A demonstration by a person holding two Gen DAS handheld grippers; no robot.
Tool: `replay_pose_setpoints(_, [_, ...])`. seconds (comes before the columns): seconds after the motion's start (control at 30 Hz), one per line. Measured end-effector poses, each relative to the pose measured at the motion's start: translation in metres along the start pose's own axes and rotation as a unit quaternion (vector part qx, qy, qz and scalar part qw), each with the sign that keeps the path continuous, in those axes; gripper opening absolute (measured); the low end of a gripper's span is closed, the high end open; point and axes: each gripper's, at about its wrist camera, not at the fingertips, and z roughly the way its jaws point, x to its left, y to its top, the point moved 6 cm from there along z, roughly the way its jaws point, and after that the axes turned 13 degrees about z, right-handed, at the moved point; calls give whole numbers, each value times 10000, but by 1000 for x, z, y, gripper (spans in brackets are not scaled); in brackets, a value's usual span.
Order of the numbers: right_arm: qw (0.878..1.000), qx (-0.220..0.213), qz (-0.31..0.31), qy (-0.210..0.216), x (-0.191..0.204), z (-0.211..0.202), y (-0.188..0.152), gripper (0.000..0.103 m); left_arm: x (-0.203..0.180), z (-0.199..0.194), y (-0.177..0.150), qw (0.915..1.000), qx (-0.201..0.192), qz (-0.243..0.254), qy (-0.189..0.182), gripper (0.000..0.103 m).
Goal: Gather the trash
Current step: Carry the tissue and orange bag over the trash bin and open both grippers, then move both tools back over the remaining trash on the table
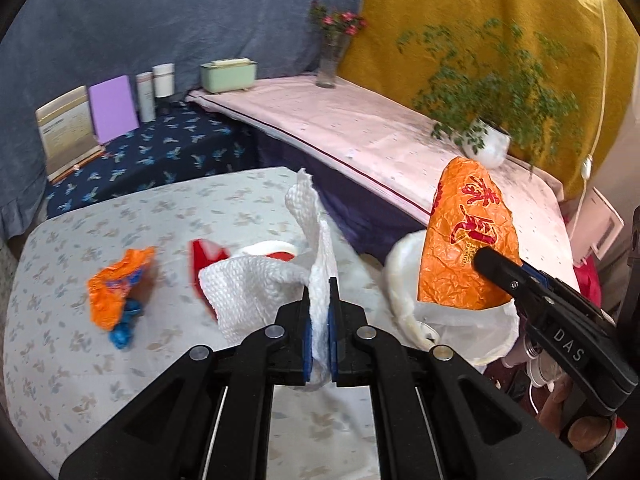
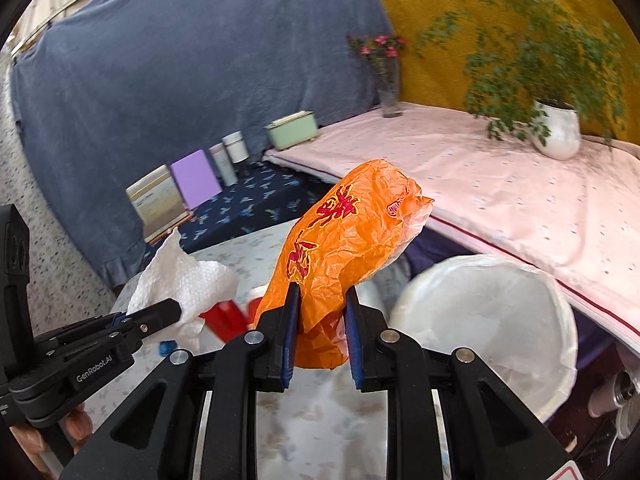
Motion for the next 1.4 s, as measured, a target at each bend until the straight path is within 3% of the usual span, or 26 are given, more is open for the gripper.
replay_pose_setpoints(0.5, [9935, -153, 509, -1007, -111, -10, 8, 22, -109, 50, 27, 9933, 113, 708, -904, 5])
replay_pose_setpoints(0.93, [9902, -64, 641, -1241, -138, -1, 5, 29, -140, 74, 35, 9899, 224, 803, -1146, 6])
replay_pose_setpoints(0.97, [9899, -73, 638, -1262, -138, 0, 5, 29, -141, 75, 36, 9901, 207, 793, -1139, 9])
replay_pose_setpoints(1.03, [9894, -111, 634, -1299, -139, -1, 6, 39, -141, 79, 38, 9904, 229, 749, -1140, 33])
replay_pose_setpoints(1.07, [9892, -155, 654, -1307, -140, -2, 7, 44, -140, 78, 39, 9909, 195, 690, -1138, 50])
replay_pose_setpoints(1.13, [9886, -267, 715, -1300, -142, -5, 10, 57, -137, 76, 42, 9913, 81, 622, -1156, 53])
replay_pose_setpoints(1.4, [9889, -406, 740, -1222, -136, -14, 20, 58, -128, 70, 45, 9924, 17, 562, -1095, 55])
